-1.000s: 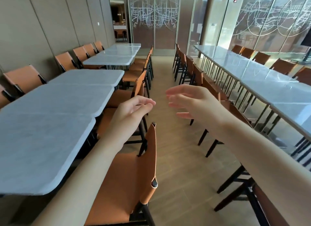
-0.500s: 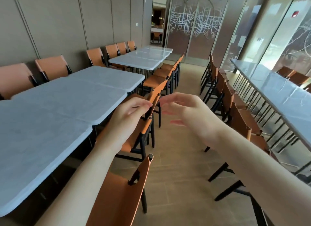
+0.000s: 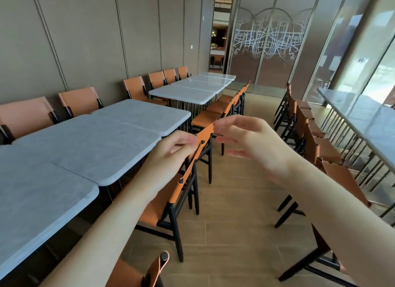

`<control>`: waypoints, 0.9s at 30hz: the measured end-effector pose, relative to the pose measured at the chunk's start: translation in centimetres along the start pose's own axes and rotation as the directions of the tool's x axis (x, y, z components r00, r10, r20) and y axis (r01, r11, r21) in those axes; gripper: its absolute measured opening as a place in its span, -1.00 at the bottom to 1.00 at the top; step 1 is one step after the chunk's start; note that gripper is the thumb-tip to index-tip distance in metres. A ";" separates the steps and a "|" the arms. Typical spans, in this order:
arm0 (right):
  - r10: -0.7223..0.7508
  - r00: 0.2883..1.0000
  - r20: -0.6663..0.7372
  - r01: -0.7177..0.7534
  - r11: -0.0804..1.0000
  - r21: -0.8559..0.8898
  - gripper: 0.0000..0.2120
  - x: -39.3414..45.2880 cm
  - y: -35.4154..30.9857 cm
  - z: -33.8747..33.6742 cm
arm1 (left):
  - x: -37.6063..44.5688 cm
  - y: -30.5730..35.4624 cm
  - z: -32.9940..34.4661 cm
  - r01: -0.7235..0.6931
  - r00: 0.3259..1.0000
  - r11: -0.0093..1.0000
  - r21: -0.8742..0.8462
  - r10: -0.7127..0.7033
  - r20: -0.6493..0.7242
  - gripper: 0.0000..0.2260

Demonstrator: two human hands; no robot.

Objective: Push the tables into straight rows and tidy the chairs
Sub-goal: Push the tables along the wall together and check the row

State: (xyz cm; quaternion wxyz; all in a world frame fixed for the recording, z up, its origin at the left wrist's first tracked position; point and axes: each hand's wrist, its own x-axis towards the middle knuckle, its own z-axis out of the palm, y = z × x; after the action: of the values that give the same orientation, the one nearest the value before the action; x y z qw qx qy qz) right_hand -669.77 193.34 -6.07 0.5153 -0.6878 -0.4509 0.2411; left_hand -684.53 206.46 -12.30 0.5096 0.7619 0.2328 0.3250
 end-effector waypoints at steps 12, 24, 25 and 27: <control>-0.032 0.990 0.135 0.034 0.999 -0.010 -0.84 18.3 7.7 -15.7 | 18.1 -2.7 13.4 0.072 0.996 0.997 0.038 -0.069 -0.059 -0.88; -0.011 0.900 0.436 -0.026 0.997 0.077 -0.84 36.5 13.8 -10.1 | 26.5 -12.8 10.5 0.366 0.880 0.928 0.073 -0.319 -0.352 -0.86; -0.017 0.883 0.468 -0.021 0.997 0.077 -0.84 38.3 14.0 -9.1 | 27.5 -13.6 9.8 0.382 0.859 0.922 0.063 -0.329 -0.391 -0.85; -0.037 0.850 0.525 -0.008 0.996 0.084 -0.85 42.2 14.2 -6.9 | 29.5 -15.1 8.2 0.407 0.816 0.912 0.043 -0.342 -0.465 -0.84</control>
State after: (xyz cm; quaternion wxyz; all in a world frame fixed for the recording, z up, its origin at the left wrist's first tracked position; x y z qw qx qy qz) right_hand -638.87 225.70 -11.18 0.4022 -0.5703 -0.5694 0.4345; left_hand -658.82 227.23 -20.89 0.4411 0.6392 0.5118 0.3673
